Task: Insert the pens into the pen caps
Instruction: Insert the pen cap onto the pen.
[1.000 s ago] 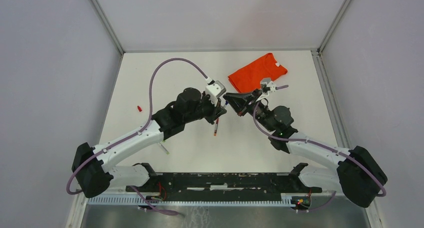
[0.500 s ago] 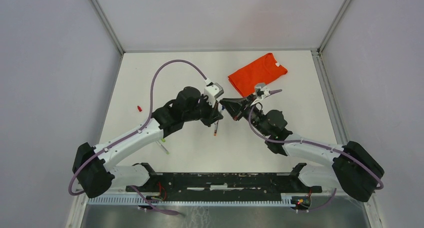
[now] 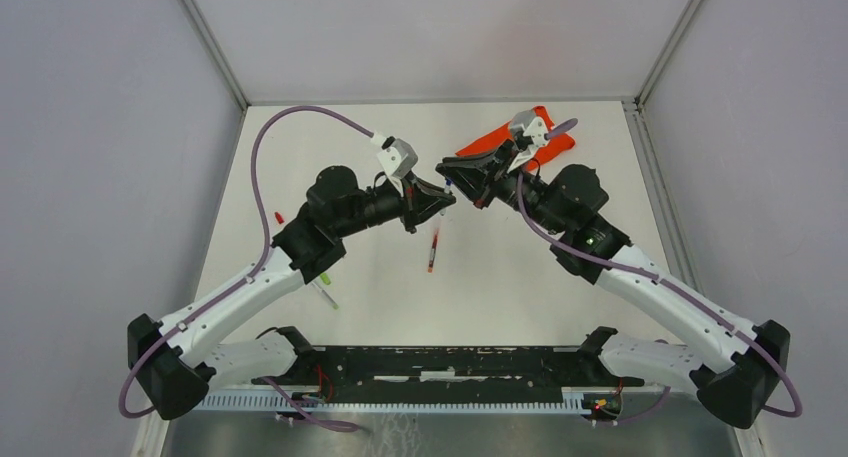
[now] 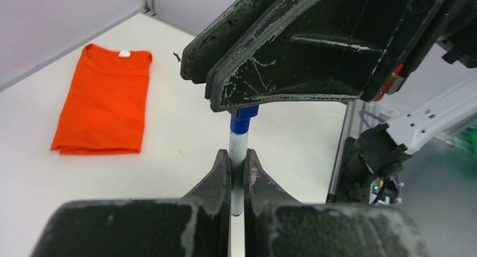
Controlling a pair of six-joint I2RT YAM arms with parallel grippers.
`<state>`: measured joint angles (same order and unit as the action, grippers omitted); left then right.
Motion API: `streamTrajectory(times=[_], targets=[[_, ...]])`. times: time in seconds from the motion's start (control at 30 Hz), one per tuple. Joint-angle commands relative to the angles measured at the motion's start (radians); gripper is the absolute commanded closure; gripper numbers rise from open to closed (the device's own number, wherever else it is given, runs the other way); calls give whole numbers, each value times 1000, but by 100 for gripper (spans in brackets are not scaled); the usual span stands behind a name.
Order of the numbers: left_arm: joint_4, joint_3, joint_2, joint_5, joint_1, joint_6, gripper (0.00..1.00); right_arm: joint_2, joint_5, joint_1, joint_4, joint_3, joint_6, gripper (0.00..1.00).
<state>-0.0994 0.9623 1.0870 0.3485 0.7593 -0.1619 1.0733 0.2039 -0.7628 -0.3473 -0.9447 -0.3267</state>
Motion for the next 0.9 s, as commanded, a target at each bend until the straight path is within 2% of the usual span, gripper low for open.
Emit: streamTrajectory(times=[0.0, 0.3, 0.6, 0.87], targets=[[-259, 87, -66, 89, -11, -84, 98, 11, 137, -7, 338, -63, 81, 99], [-252, 118, -85, 171, -9, -112, 98, -10, 214, -6, 389, -114, 128, 99], [-268, 137, -98, 214, -9, -126, 98, -18, 352, -6, 362, -94, 158, 99], [-271, 133, -128, 185, -9, -112, 98, -27, 325, -5, 355, -58, 78, 100]])
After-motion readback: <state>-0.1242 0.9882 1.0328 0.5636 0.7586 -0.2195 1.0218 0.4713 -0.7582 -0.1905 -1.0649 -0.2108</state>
